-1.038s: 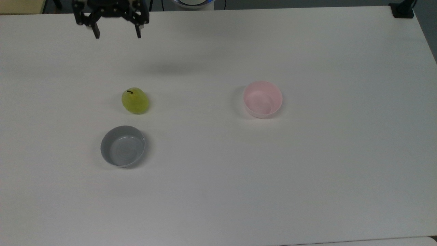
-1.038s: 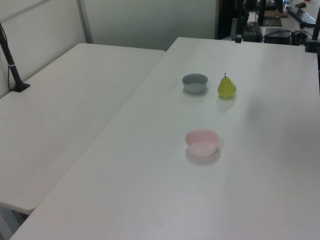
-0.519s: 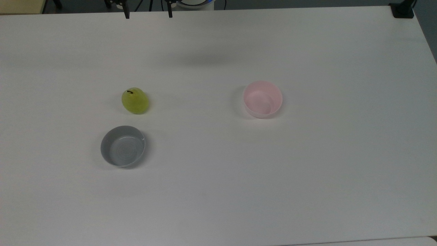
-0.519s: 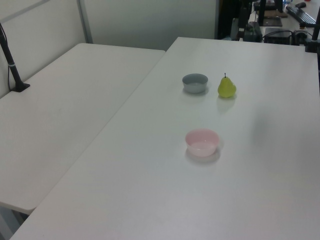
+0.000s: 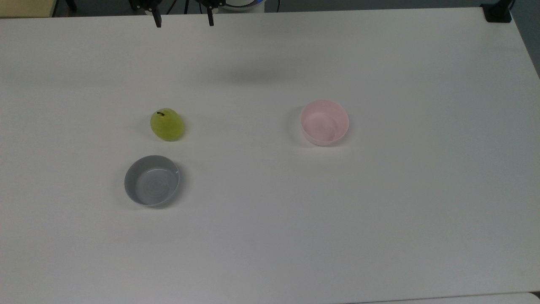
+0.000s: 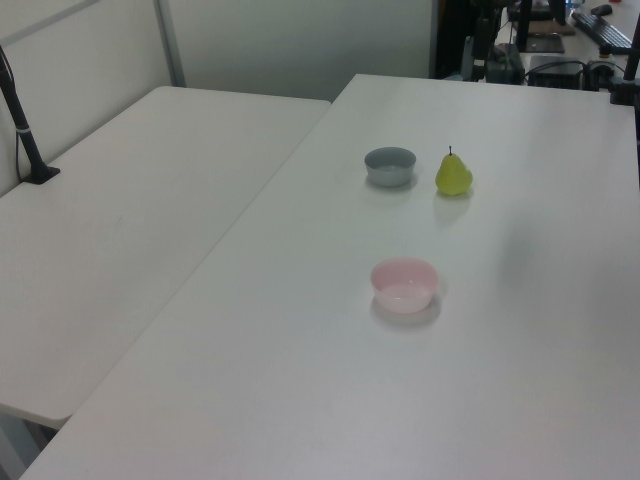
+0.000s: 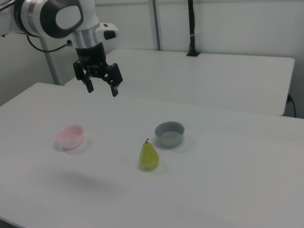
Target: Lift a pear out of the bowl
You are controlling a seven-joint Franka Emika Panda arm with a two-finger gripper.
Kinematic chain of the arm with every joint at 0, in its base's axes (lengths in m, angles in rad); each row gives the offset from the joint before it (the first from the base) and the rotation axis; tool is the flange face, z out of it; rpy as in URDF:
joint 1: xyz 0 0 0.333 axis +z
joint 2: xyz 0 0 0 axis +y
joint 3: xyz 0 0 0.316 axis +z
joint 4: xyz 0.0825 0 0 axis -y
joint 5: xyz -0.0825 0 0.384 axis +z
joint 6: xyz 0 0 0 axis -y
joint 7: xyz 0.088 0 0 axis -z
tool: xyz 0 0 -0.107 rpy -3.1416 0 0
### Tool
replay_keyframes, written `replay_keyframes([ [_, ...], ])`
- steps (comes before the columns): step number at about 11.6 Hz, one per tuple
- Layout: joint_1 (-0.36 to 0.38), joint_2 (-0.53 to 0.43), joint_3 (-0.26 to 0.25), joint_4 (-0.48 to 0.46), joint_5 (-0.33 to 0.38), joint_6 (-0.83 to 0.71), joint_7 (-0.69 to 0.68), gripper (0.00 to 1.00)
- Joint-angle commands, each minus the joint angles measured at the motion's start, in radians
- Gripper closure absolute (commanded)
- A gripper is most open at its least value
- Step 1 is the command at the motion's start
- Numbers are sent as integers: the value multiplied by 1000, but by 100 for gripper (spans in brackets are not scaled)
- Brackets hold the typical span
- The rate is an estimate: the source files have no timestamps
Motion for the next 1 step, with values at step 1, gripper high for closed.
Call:
replay_keyframes([
  [1,15,6,-13,12,21,10,10,0],
])
